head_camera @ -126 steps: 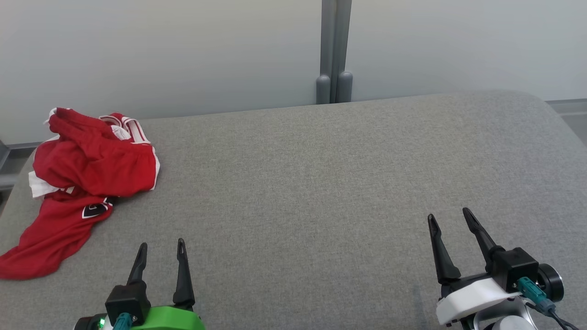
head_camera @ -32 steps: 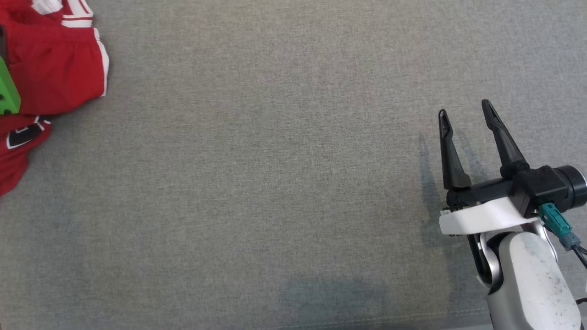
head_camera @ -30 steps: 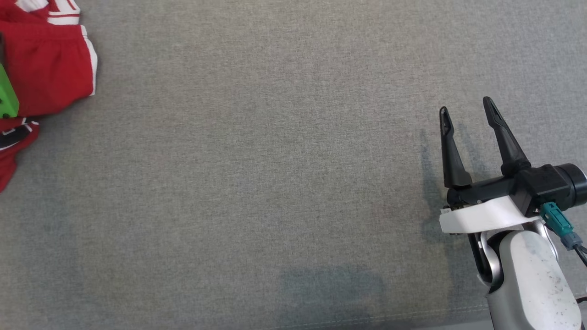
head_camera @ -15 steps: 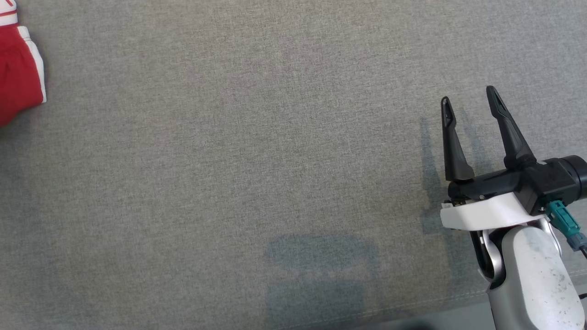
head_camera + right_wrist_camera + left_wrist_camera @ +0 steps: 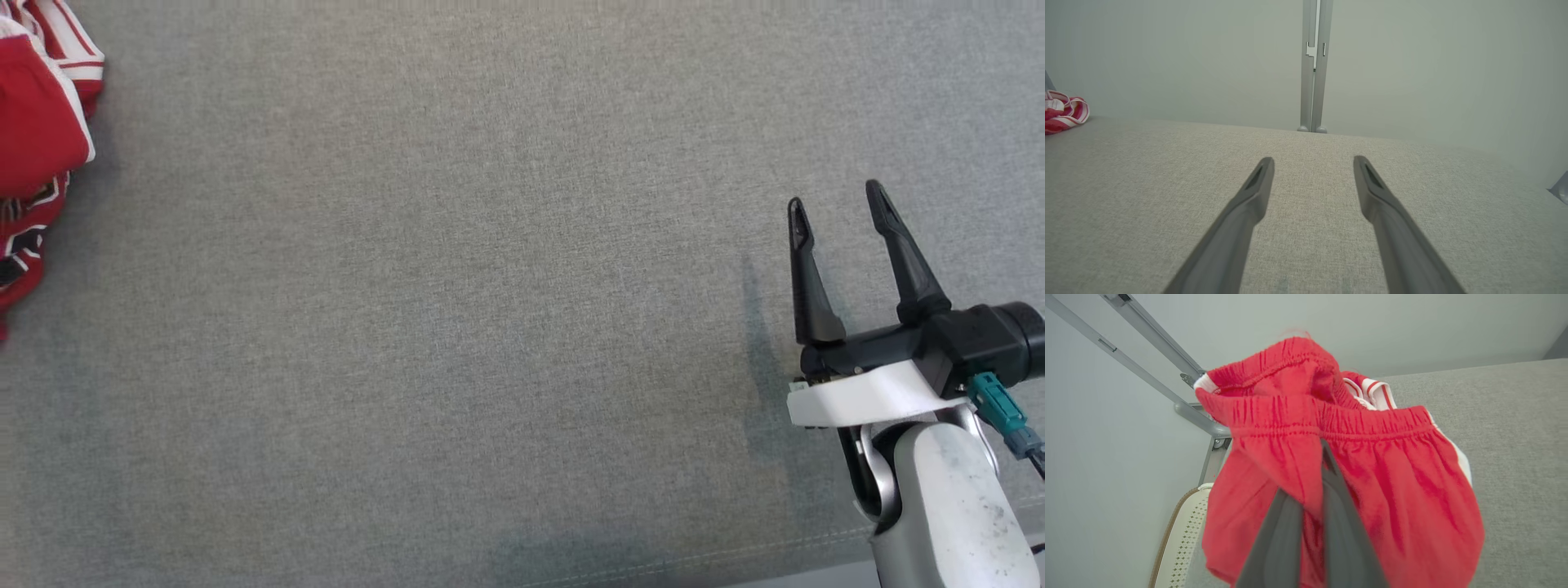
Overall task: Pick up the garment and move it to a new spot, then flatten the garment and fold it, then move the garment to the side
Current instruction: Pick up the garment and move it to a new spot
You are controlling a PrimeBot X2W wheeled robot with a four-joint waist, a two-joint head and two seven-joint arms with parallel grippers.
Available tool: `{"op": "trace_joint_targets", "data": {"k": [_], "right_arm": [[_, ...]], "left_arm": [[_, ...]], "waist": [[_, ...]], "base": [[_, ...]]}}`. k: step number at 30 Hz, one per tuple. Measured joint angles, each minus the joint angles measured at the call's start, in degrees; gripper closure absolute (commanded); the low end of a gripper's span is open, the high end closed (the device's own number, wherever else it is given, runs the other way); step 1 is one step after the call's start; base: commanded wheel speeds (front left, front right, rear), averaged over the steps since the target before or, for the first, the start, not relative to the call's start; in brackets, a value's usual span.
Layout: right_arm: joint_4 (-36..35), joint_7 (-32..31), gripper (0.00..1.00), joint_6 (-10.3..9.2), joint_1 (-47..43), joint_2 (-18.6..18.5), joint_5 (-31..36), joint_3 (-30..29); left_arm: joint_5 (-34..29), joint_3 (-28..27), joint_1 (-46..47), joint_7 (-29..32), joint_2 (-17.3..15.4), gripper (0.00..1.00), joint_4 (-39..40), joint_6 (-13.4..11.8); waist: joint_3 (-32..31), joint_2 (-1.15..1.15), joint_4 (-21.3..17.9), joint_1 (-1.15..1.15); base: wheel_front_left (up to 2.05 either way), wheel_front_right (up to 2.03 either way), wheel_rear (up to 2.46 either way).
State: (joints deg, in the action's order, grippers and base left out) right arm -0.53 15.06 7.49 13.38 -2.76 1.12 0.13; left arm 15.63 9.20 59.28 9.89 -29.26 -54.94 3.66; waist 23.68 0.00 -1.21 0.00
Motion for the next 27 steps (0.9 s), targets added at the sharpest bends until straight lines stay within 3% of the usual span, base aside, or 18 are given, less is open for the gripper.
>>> {"op": "trace_joint_targets", "data": {"k": [6, 18, 27], "right_arm": [[0.9, 0.0, 0.00, 0.00, -2.0, 0.0, -0.4, -0.5], [2.4, 0.0, 0.00, 0.00, -8.3, 0.0, -1.3, -1.8], [2.1, 0.0, 0.00, 0.00, -12.0, 0.0, -1.5, -2.8]], "left_arm": [[-0.4, 1.6, 0.4, -1.8, 0.2, 1.00, 0.0, 1.4], [1.0, 8.4, 1.2, -4.5, 4.1, 1.00, 4.1, 3.6], [9.1, 20.5, -4.0, -2.9, 6.6, 1.00, 15.8, 3.7]], "waist": [[-4.1, 0.00, 0.6, 0.00], [-15.8, 0.00, 2.5, -0.01], [-22.7, 0.00, 3.3, -0.01]], "base": [[0.00, 0.00, 0.00], [0.00, 0.00, 0.00], [0.00, 0.00, 0.00]]}}
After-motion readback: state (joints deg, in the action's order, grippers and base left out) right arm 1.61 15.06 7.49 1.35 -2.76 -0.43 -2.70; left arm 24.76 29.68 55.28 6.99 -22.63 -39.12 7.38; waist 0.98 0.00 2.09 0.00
